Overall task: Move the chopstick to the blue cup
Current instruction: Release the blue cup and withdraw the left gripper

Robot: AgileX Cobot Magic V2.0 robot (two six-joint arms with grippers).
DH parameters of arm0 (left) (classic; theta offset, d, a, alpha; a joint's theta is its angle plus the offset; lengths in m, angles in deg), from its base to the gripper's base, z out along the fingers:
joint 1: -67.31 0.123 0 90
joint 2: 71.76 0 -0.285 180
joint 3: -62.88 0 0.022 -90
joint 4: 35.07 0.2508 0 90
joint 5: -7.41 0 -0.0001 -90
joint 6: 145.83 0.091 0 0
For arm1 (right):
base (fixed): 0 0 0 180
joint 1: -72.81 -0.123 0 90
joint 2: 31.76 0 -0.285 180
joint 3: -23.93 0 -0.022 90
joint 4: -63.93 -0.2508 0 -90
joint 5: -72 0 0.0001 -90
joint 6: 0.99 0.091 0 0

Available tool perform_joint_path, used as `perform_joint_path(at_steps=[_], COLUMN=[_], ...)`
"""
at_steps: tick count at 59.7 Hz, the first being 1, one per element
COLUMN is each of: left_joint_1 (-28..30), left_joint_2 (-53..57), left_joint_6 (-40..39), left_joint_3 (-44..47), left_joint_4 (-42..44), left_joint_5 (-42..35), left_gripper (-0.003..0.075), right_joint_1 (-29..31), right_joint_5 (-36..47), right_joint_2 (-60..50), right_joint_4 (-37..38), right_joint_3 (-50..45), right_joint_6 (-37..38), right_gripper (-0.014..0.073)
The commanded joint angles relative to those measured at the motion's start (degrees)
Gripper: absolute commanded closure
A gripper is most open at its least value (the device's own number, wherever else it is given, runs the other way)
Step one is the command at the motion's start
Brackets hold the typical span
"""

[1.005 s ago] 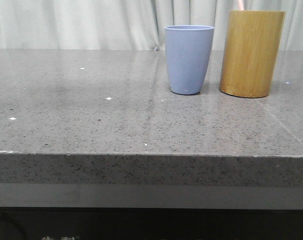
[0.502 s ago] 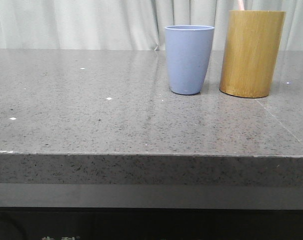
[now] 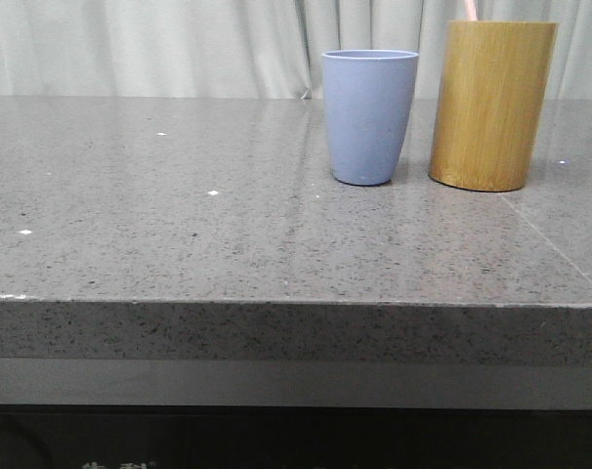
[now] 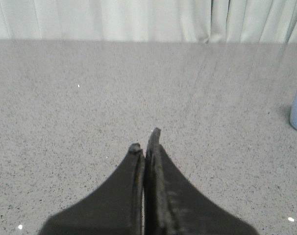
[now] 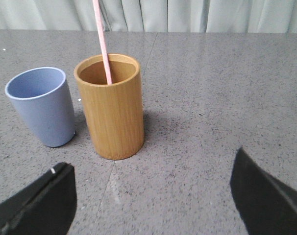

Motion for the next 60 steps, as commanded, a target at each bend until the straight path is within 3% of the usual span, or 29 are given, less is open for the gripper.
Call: perform_joint_path(at_steps=[1,17,37,60], left_joint_1=[0.0,0.0,0.0,0.0], left_joint_2=[3.7,8.1,8.0,8.0], left_joint_6=[-0.4,-0.4,-0.4,-0.4], left_joint_3=[1.2,5.0,5.4,5.4], left_joint_4=[-0.7,-0.7,-0.7,-0.7], left_joint_5=[-5.8,-5.9,-6.9,-6.9], left_gripper=[0.0739,0.0739,0.0739,0.0739], right_joint_1=[0.1,-4.3,-10.5,-9.4], right_joint_5=[7.4,16.3,16.3,13.8], right_joint_2=[6.2,27.1,51.3,61.2], right_joint_4=[-0.3,-0.2,2.8,3.1], right_joint_3=[4.7,18.8,41.9,51.1], right_joint_6=[-2.1,-4.3,-4.3,-4.3], right_gripper=[-0.005,-0.005,-0.005,-0.0043])
